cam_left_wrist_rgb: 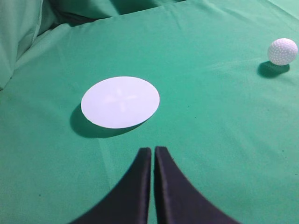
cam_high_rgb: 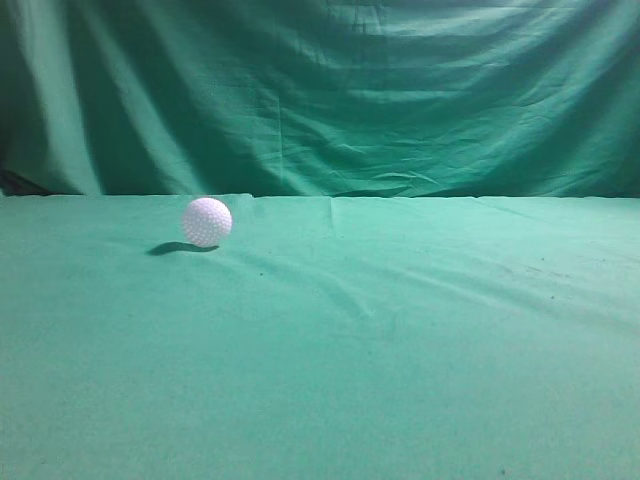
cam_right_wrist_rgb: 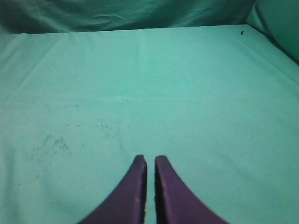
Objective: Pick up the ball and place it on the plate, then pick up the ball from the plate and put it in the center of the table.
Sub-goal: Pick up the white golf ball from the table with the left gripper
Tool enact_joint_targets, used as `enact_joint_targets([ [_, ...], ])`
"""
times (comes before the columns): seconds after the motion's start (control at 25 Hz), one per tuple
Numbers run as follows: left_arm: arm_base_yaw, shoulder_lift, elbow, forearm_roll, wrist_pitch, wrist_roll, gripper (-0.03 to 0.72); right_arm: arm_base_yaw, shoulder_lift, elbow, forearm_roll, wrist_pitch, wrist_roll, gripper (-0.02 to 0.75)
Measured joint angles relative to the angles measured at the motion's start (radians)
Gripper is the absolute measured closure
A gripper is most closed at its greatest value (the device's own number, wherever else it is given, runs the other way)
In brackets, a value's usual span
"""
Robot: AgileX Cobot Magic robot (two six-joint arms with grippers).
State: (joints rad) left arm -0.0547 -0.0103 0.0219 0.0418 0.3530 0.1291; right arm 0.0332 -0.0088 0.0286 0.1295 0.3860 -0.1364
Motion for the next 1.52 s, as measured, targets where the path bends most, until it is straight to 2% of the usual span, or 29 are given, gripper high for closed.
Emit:
enact_joint_targets([
  [1.08,0.000,0.000,0.000,0.000,-0.010,0.000,0.688,0.000,0.000,0.000,0.000,0.000,0.000,0.682],
  [1.16,0.000,0.000,0.000,-0.040,-0.042,0.000,0.688,0.000,0.000,0.000,0.000,0.000,0.000,0.682],
  [1.36,0.000,0.000,0.000,-0.191,-0.277,0.000,0.688,0.000,0.000,0.000,0.000,0.000,0.000,0.682],
  [1.52,0.000,0.000,0.000,-0.217,-0.364,0.000,0.688,0.000,0.000,0.000,0.000,0.000,0.000,0.682],
])
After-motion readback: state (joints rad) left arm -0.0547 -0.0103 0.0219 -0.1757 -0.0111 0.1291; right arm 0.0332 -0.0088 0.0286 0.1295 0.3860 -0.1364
